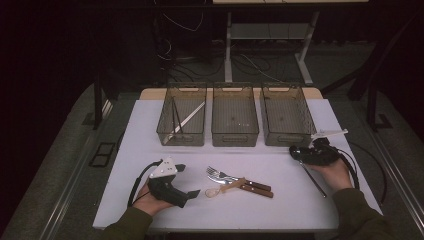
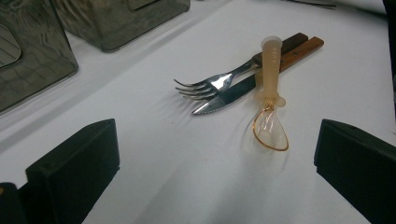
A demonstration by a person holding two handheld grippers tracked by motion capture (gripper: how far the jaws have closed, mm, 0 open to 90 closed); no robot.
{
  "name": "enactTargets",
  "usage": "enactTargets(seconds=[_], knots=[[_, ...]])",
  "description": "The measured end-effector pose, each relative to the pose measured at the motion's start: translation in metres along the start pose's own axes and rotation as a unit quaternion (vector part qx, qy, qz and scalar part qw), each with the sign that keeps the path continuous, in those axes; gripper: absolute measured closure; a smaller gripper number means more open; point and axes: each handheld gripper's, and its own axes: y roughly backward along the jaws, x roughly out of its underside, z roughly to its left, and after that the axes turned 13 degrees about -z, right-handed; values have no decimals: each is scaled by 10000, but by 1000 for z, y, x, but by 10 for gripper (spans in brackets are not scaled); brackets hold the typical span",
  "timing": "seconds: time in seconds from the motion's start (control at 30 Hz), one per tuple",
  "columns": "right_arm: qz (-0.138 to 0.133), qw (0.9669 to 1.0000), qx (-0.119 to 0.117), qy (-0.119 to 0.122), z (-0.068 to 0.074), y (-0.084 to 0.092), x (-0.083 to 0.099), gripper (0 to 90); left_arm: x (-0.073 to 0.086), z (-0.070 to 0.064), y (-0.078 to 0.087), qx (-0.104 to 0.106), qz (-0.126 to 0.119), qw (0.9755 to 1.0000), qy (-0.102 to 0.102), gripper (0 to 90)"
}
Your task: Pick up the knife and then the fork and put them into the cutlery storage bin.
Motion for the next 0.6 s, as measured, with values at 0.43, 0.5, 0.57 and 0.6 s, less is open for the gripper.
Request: enactTargets(seconds=[0.43, 0.5, 0.57, 0.6], knots=[[25, 9986, 100, 512, 10, -2, 1, 657, 0, 0, 0, 3, 10, 10000, -9, 0], [54, 9983, 114, 576, 11, -2, 0, 681, 0, 0, 0, 8, 3, 10000, 2, 0], [30, 9983, 107, 570, 11, -2, 0, 704, 0, -1, 0, 18, -1, 10000, -11, 0], [29, 9982, 102, 596, 11, -2, 0, 720, 0, 0, 0, 16, 1, 10000, -8, 0]])
